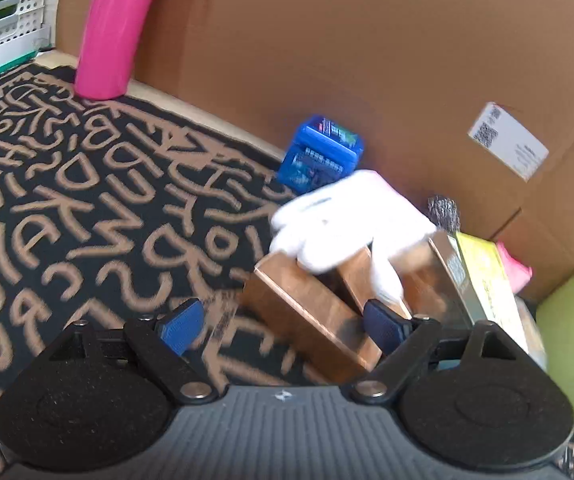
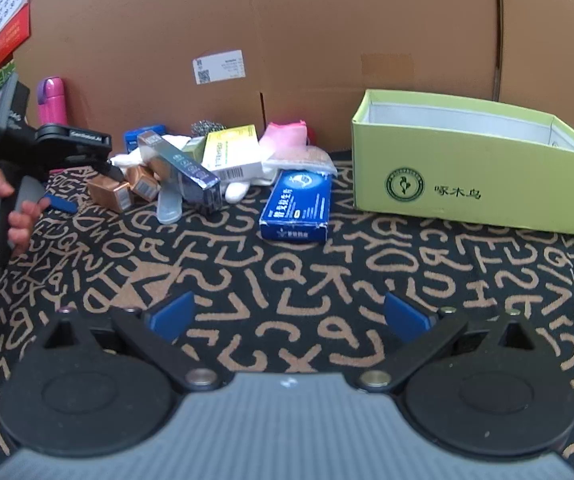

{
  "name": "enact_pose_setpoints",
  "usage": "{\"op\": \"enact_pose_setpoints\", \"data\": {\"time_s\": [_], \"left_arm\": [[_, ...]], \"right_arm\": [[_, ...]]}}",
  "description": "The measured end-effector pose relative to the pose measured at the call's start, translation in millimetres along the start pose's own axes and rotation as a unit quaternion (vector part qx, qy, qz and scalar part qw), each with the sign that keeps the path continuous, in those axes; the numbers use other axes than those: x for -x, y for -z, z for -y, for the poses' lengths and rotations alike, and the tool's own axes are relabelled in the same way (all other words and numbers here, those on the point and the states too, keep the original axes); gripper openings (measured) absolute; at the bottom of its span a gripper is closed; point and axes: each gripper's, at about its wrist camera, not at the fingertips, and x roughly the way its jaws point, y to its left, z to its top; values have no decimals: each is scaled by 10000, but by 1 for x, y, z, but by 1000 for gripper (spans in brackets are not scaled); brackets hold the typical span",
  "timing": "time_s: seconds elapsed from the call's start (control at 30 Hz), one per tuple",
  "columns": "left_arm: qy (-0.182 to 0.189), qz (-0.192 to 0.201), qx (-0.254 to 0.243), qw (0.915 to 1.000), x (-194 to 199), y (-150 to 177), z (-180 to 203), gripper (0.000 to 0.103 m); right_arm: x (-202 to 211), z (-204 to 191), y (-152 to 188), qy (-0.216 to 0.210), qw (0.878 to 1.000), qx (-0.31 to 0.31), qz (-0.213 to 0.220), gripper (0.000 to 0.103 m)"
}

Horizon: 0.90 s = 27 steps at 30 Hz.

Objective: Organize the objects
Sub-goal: 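Grasp the blue medicine box with the right tool while the left tool grasps a copper box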

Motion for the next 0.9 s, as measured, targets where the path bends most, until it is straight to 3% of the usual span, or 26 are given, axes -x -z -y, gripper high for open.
{"op": "enact_pose_setpoints", "data": {"time_s": [0.03,0.1,0.17,0.33,0.47,0.53,0.57,0.63,0.83,0.9], "left_arm": [[-19,15,-147,9999,-3,-1,2,86],[147,35,-425,9990,-4,-3,4,70],[255,-81,-411,9988,-6,-6,1,63],[500,-390,-743,9952,-3,-8,1,48],[947,-766,-1221,9850,17,5,5,40],[991,-739,-1440,9818,30,12,7,44],[996,-715,-1514,9808,37,16,7,55],[1013,-647,-1601,9798,47,22,7,66],[1077,-783,-1576,9785,44,30,14,69],[1034,-771,-1551,9794,38,32,14,65]], "right_arm": [[-1,0,0,13,10000,1,-14,103],[-3,-1,-1,18,10000,14,-40,103],[-5,-2,-2,6,10000,21,-53,103],[-14,-10,-5,-51,9999,77,-82,103],[-28,-12,-16,6,9999,158,-18,103],[-41,-11,-24,80,9998,167,-35,103],[-49,-10,-29,130,9998,175,-25,103],[-63,-9,-37,223,9996,172,4,102],[-98,-7,-55,294,9995,78,-68,87],[-104,-7,-54,387,9990,152,-135,58]]}}
